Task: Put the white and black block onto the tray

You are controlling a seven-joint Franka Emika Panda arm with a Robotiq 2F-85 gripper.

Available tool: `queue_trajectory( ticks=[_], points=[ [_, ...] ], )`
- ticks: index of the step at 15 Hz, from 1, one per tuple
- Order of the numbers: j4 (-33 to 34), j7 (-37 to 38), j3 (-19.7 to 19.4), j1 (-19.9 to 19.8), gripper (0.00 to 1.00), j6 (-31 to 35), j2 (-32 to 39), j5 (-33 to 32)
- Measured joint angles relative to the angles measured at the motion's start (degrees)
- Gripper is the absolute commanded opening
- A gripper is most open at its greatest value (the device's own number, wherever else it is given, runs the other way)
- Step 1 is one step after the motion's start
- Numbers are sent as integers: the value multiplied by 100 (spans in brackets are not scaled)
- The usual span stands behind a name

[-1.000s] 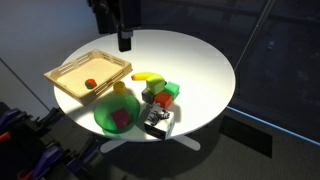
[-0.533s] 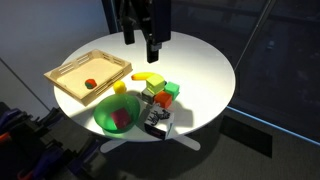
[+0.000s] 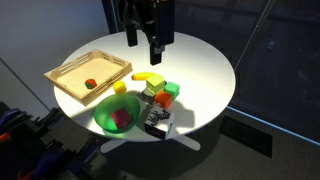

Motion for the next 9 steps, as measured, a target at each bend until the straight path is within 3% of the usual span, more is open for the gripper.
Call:
queue_trajectory(
  ticks=[9],
  points=[
    [-13, -17, 7, 0, 100, 59, 125, 0]
  ],
)
